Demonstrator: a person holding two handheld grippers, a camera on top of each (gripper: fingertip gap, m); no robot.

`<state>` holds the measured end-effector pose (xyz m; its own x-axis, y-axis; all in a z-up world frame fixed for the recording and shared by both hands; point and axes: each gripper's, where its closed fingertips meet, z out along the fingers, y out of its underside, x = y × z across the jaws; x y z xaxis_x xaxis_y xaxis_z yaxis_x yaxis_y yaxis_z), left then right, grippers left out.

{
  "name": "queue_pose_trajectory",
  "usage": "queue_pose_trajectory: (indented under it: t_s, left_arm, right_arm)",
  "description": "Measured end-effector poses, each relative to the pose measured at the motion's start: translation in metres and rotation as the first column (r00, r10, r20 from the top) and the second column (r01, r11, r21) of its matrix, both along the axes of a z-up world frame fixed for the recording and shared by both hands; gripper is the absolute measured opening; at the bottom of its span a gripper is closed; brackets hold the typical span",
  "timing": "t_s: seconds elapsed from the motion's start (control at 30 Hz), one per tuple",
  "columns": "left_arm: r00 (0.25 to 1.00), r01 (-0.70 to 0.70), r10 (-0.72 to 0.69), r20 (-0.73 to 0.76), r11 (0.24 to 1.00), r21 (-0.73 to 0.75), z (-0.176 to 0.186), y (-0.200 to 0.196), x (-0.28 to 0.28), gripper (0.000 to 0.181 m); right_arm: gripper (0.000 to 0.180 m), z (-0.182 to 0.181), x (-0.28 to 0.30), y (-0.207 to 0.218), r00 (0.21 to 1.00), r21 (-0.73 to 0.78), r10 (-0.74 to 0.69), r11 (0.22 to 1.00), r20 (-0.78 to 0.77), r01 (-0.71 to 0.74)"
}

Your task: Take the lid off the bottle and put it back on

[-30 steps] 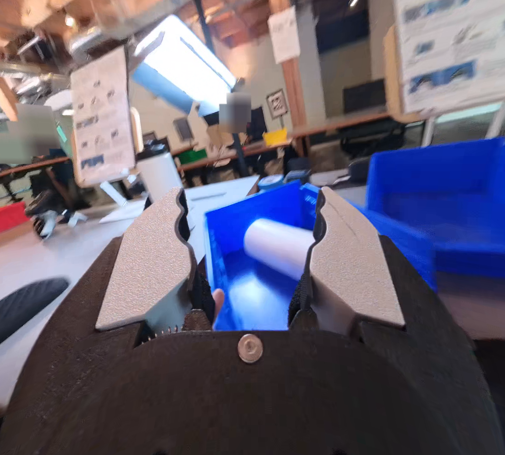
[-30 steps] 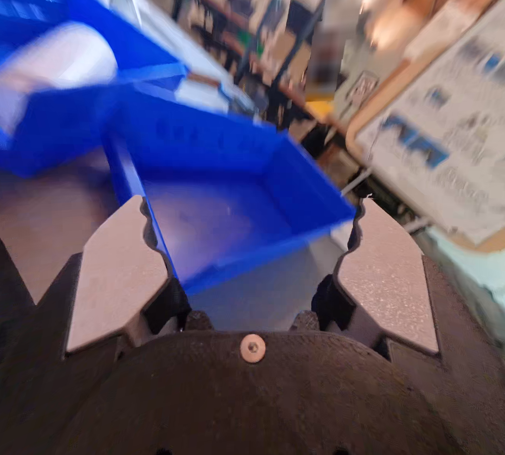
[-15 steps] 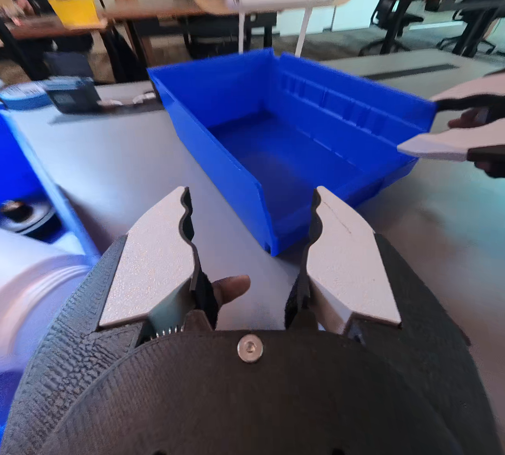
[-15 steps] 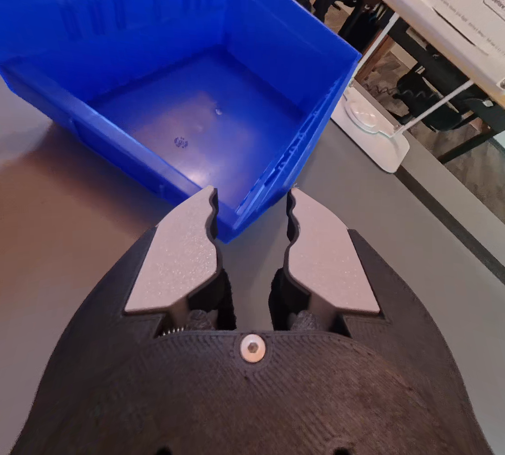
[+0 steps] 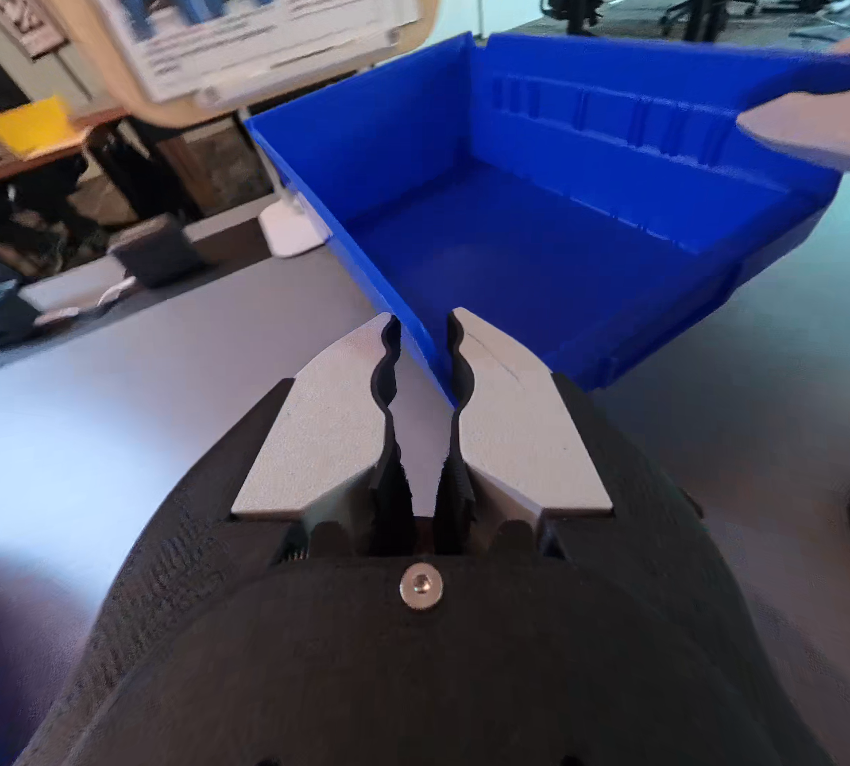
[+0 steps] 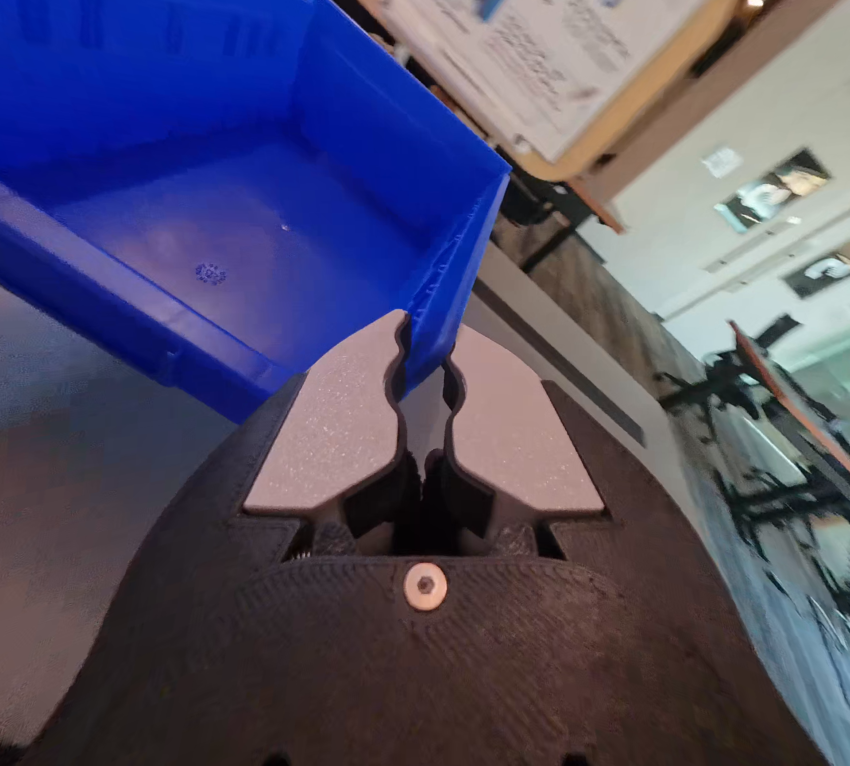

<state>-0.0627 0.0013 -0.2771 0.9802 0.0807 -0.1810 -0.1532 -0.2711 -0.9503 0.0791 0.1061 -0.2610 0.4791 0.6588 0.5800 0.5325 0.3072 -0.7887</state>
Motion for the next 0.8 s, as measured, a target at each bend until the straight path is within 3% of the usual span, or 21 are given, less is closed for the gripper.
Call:
queue_pose_trajectory:
  t_s: [0.3, 0.5, 0.63, 0.7, 0.77, 0.8]
  left_arm:
    - [0.953, 0.279, -0.286, -0.101, 0.957, -0.075, -0.006, 0.087, 0.164, 0.024]
    - [0.921, 0.357, -0.372, -0.114, 0.924, -0.136, -0.026, 0.112, 0.219, 0.026]
    - [0.895, 0.425, -0.442, -0.065, 0.888, -0.177, -0.046, 0.117, 0.243, 0.03]
    - [0.862, 0.489, -0.506, -0.033, 0.847, -0.208, -0.055, 0.114, 0.253, 0.038]
    - [0.858, 0.497, -0.512, -0.038, 0.847, -0.188, -0.048, 0.109, 0.247, 0.072]
    - [0.859, 0.497, -0.51, -0.03, 0.848, -0.181, -0.043, 0.103, 0.24, 0.09]
  right_arm:
    - [0.008, 0.012, 0.181, 0.066, 0.971, 0.048, -0.222, 0.973, -0.092, 0.228]
    - [0.009, -0.021, 0.241, 0.09, 0.961, 0.008, -0.256, 0.966, -0.106, 0.259]
    - [0.008, -0.035, 0.263, 0.098, 0.949, -0.023, -0.25, 0.968, -0.193, 0.25]
    - [0.008, -0.046, 0.273, 0.105, 0.941, -0.053, -0.296, 0.955, -0.166, 0.291]
    - [0.01, -0.052, 0.276, 0.106, 0.944, -0.102, -0.279, 0.959, -0.177, 0.265]
    - [0.021, -0.051, 0.28, 0.107, 0.94, -0.131, -0.285, 0.956, -0.188, 0.263]
